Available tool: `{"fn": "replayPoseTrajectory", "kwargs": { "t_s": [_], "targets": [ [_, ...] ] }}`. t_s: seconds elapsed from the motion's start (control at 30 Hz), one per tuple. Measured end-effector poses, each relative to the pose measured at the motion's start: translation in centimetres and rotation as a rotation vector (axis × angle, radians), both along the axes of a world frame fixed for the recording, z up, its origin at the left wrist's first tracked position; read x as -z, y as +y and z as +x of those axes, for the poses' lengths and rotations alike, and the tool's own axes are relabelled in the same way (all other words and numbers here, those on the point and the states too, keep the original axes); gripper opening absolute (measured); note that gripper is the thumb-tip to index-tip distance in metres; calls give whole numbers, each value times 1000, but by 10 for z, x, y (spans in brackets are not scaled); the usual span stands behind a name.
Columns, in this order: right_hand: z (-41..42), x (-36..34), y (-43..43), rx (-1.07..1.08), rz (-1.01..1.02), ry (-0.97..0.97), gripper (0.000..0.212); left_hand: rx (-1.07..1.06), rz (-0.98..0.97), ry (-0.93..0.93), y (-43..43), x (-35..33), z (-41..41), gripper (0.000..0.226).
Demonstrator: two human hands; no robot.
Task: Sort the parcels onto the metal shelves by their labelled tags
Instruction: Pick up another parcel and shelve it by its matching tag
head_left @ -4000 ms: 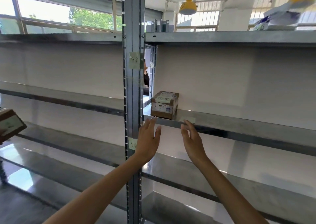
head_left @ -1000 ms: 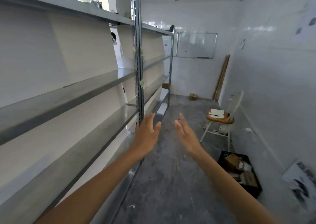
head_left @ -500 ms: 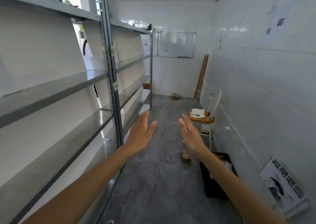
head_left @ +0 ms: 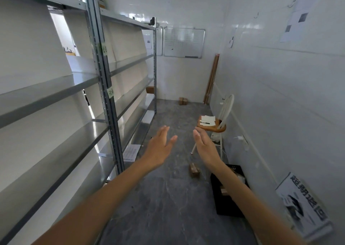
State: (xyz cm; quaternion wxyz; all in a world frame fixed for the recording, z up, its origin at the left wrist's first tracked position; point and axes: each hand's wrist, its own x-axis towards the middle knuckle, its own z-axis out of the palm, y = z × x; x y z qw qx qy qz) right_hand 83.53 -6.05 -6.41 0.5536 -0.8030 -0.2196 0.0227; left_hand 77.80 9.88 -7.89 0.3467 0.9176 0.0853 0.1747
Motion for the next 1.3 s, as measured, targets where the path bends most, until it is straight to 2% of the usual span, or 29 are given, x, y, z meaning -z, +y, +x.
{"fn": "replayPoseTrajectory", "kwargs": {
  "t_s": [0.2, 0.6, 1.03, 1.3],
  "targets": [
    [31, 9, 10, 46, -17, 18, 52, -26, 86, 38, 15, 1, 30, 57],
    [89, 28, -15, 151, -86, 114, 48, 38, 107, 116, 19, 19, 83, 53],
    [200, 26, -53, 32, -137, 97, 42, 45, 110, 107, -10, 16, 197, 58],
    [258, 42, -73, 49, -174, 125, 50, 35, 91, 144, -31, 26, 251, 57]
  ]
}}
